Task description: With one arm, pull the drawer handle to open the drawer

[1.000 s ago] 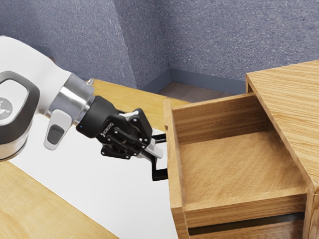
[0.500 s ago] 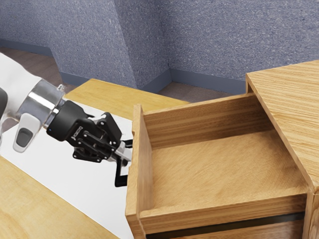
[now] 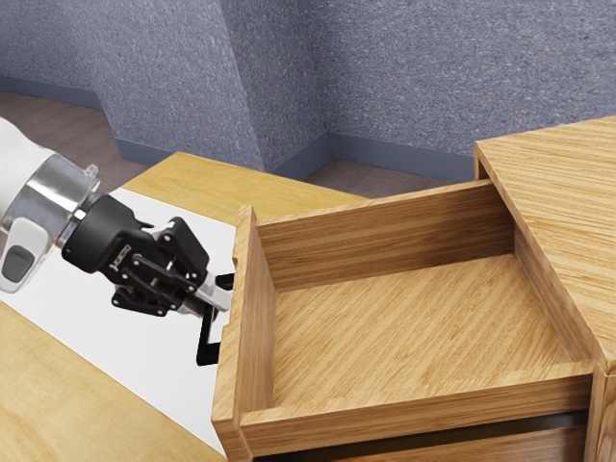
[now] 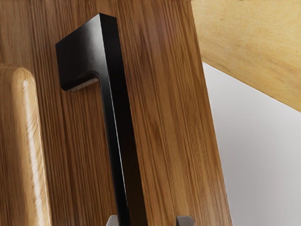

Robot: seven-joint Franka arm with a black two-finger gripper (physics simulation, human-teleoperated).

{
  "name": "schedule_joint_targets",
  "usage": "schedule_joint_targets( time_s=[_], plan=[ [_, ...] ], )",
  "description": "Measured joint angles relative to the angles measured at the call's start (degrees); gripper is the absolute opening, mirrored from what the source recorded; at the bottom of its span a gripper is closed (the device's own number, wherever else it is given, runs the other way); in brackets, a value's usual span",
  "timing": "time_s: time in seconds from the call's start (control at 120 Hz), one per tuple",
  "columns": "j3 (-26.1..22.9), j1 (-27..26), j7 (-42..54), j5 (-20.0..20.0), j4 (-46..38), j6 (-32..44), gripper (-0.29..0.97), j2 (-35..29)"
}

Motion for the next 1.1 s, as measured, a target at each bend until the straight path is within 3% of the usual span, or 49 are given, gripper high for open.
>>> schedule_joint_targets(
  time_s=[0.308, 0.483, 0.692, 0.825, 0.95, 1.1],
  plan=[
    [1.3, -0.4, -1.1, 0.5, 1.4, -2.4, 0.13, -1.6],
    [1.1, 0.6, -2.0, 0.7, 10.2, -5.7, 0.26, 2.0],
    [-1.7, 2.0, -10.4, 12.0, 35.2, -15.4, 0.49, 22.7],
    [-3.0, 2.2, -18.9, 17.3, 47.3, -24.0, 0.58, 31.8],
    [-3.3, 1.2, -27.9, 22.8, 51.6, -31.0, 0.62, 34.7],
    [-3.4, 1.5, -37.7, 24.5, 52.1, -35.3, 0.65, 34.5]
  ],
)
